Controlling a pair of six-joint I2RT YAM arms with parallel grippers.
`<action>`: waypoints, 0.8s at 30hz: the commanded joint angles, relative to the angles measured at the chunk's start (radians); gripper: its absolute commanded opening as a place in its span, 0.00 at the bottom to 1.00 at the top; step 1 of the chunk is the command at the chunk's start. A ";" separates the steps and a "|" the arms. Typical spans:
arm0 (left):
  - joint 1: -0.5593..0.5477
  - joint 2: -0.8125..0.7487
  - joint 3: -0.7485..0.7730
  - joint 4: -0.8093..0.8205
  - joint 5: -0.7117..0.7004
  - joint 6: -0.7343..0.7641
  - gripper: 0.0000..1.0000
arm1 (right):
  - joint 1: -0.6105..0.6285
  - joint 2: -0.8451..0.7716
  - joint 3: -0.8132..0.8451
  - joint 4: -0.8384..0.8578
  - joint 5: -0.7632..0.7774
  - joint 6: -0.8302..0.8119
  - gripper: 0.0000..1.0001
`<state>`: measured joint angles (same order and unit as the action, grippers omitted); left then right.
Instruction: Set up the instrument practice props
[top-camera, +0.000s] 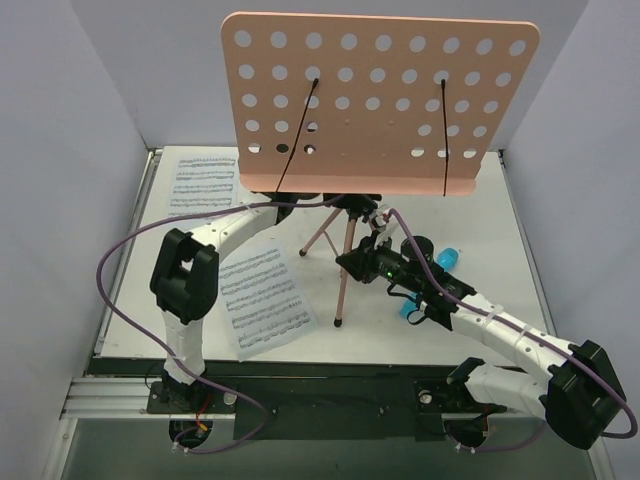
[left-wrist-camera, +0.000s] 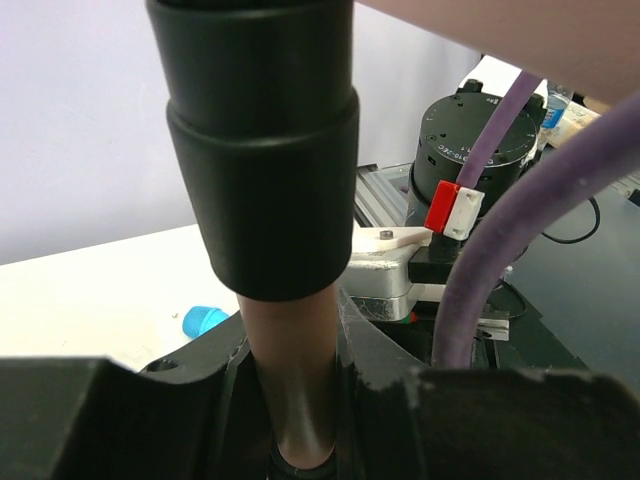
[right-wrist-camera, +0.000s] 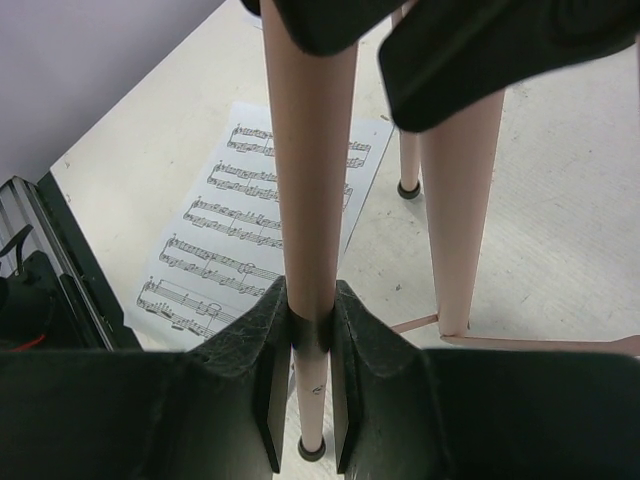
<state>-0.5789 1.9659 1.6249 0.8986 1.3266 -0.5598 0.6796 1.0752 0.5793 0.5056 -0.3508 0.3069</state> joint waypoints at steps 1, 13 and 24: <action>0.042 0.062 0.091 0.226 -0.078 0.141 0.00 | 0.119 -0.032 0.083 0.016 -0.266 0.064 0.00; 0.065 0.123 0.223 0.299 -0.098 0.031 0.00 | 0.190 -0.040 0.114 -0.070 -0.214 0.000 0.00; 0.080 0.146 0.329 0.293 -0.101 -0.003 0.00 | 0.218 -0.004 0.102 -0.081 -0.195 -0.011 0.00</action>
<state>-0.5732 2.0888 1.8275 1.0035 1.4193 -0.7856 0.7635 1.0805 0.6415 0.4187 -0.2096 0.3153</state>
